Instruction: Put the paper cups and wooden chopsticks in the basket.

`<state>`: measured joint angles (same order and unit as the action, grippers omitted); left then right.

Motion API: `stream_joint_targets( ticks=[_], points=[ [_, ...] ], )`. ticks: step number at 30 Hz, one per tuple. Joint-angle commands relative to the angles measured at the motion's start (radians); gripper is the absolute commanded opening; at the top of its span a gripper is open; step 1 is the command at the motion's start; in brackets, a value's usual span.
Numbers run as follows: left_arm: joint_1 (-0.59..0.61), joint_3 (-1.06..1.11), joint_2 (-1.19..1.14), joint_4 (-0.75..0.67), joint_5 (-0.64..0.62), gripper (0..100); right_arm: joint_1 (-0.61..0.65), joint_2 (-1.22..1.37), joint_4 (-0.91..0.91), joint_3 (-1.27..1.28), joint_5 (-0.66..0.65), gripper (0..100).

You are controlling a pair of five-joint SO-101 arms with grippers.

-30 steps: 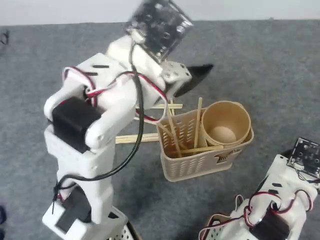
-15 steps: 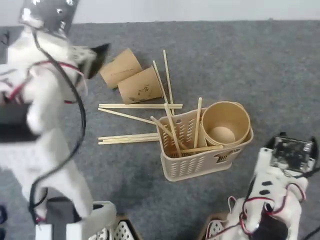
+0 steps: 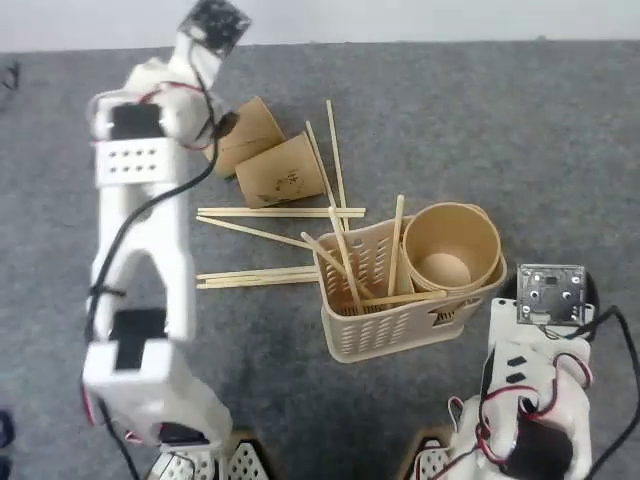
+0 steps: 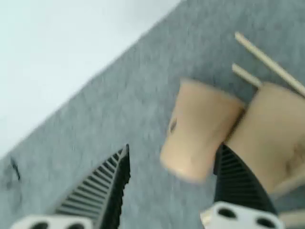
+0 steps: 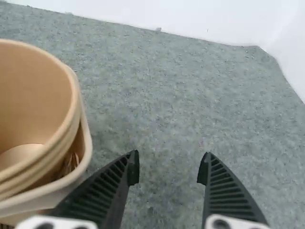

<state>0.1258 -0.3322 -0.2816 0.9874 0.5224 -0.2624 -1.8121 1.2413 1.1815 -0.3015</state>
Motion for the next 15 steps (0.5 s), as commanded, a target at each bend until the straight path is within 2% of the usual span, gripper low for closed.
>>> stream_joint_targets(
  ticks=[1, 6, 8, 15],
  points=[
    [-0.046, -0.162, -0.126, -0.118, -0.063, 27, 0.007, -0.004, -0.035, 0.014, -0.017, 20.8],
    [-0.095, -0.460, -0.390, -0.127, -0.198, 27, 0.007, -0.004, -0.035, 0.020, -0.017, 20.8],
    [-0.110, -0.590, -0.505, -0.127, -0.216, 27, 0.007, -0.004, -0.035, 0.020, -0.017, 20.8],
    [-0.124, -1.055, -0.913, -0.127, -0.015, 27, 0.007, -0.004, -0.033, 0.018, -0.017, 20.8]
  ],
)
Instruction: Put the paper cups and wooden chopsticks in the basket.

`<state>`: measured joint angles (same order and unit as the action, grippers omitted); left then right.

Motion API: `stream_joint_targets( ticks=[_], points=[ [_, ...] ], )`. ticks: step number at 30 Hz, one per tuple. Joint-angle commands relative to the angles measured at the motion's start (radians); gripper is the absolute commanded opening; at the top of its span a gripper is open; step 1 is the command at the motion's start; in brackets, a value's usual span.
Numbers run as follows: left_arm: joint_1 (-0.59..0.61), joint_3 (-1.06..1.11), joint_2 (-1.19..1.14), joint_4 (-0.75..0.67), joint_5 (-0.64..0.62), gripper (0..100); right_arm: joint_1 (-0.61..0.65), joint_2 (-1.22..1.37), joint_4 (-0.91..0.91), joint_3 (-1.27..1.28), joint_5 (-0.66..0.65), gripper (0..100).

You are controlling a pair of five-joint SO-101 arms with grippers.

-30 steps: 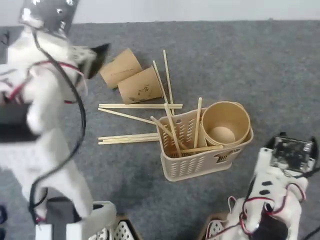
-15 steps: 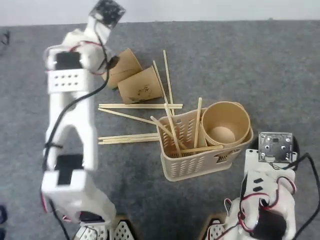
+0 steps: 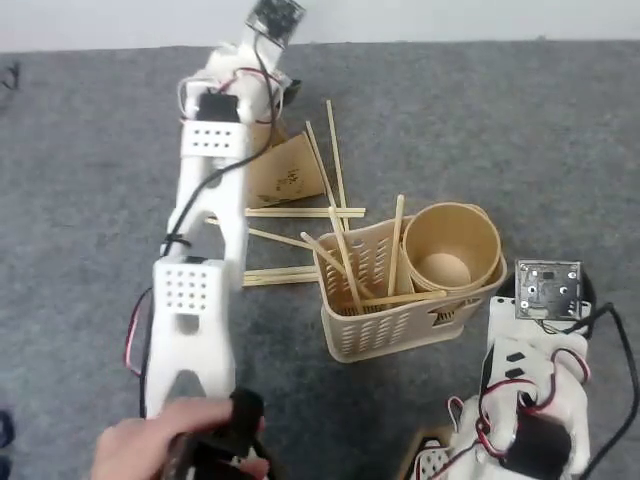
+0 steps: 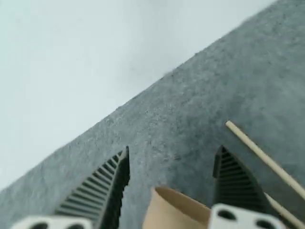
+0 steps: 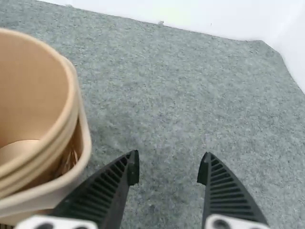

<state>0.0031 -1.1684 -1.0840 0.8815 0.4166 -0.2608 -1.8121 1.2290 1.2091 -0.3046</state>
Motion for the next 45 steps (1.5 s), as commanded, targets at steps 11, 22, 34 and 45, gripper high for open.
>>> stream_joint_targets(
  ticks=[11, 22, 34, 45],
  points=[
    [0.052, -0.406, -0.305, 0.072, 0.322, 27, 0.005, -0.004, -0.019, -0.006, -0.014, 20.8],
    [0.172, -0.406, -0.153, 0.397, 0.477, 27, 0.005, -0.004, -0.016, -0.006, -0.014, 20.8],
    [0.381, -0.507, -0.044, 0.749, 0.526, 27, 0.005, -0.004, -0.013, -0.009, -0.014, 20.8],
    [0.512, -0.513, 0.000, 0.671, 0.548, 27, 0.004, -0.004, -0.012, -0.011, -0.014, 20.8]
  ],
)
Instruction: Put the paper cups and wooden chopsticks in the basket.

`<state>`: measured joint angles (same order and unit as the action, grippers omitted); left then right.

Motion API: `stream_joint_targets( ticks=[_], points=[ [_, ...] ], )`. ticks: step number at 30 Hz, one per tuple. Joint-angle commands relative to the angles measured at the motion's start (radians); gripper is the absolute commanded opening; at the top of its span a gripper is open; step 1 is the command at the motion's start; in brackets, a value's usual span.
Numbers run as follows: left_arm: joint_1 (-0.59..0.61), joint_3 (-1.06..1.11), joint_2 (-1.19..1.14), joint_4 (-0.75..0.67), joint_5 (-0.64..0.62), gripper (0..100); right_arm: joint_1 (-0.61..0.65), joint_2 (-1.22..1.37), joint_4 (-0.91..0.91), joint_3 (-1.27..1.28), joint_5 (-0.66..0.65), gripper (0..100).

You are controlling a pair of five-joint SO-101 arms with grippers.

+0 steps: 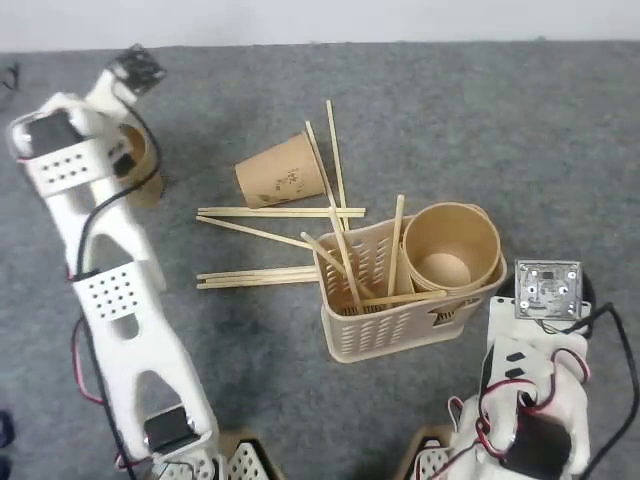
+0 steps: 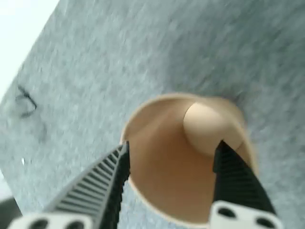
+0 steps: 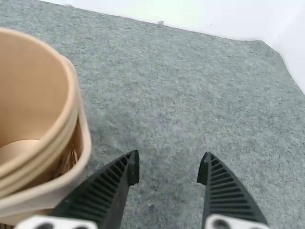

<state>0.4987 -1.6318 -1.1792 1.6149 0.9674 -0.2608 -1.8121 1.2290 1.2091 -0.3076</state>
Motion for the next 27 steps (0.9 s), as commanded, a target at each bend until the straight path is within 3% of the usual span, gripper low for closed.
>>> stream_joint_targets(
  ticks=[1, 9, 12, 16, 19, 27],
  points=[
    [0.023, -0.050, 0.114, -0.081, -0.012, 27, 0.004, -0.004, -0.012, -0.011, -0.011, 20.8],
    [0.028, -0.050, 0.206, -0.084, -0.023, 27, 0.002, -0.004, -0.012, -0.011, -0.011, 20.8],
    [0.037, -0.025, 0.221, -0.061, -0.164, 27, 0.002, -0.004, -0.012, -0.009, -0.011, 20.8],
    [0.037, -0.016, 0.308, 0.149, -0.425, 27, 0.005, -0.004, -0.012, -0.008, -0.011, 20.8],
    [0.058, 0.070, 0.393, 0.141, -0.617, 27, 0.007, -0.004, -0.012, -0.008, -0.006, 20.8],
    [0.066, 0.484, 0.534, 0.115, -0.634, 27, 0.007, -0.004, -0.012, -0.006, -0.005, 20.8]
  ],
)
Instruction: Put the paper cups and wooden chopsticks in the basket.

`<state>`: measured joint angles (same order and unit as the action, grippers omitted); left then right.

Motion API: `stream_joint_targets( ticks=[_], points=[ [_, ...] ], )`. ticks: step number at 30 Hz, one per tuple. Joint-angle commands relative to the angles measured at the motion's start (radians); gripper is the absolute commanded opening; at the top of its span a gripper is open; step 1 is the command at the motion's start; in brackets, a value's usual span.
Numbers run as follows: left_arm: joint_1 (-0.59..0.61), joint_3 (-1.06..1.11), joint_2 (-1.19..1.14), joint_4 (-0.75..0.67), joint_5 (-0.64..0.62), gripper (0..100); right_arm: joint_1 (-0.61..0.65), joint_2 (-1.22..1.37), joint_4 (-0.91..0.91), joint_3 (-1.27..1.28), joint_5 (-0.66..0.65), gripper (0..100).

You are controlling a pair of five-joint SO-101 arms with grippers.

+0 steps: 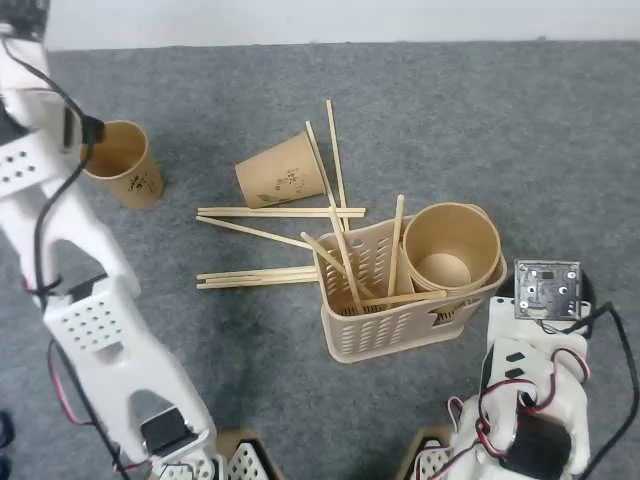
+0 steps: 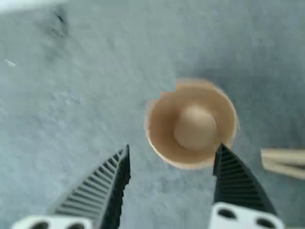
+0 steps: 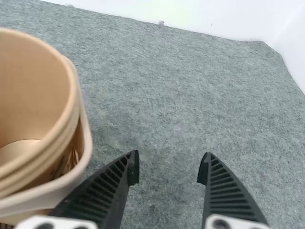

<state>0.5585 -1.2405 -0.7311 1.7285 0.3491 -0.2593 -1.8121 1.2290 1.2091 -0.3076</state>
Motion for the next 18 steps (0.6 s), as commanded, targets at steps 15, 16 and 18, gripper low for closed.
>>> stream_joint_targets(
  ticks=[15, 16, 18],
  points=[
    [0.035, 0.154, -0.087, -0.157, -0.066, 27, 0.004, -0.004, -0.012, -0.006, -0.003, 20.8],
    [0.034, 0.154, -0.098, -0.146, -0.066, 27, 0.004, -0.004, -0.012, -0.006, -0.003, 20.8],
    [0.032, 0.153, -0.107, -0.133, -0.066, 25, 0.004, -0.004, -0.012, -0.005, -0.003, 20.8]
  ],
)
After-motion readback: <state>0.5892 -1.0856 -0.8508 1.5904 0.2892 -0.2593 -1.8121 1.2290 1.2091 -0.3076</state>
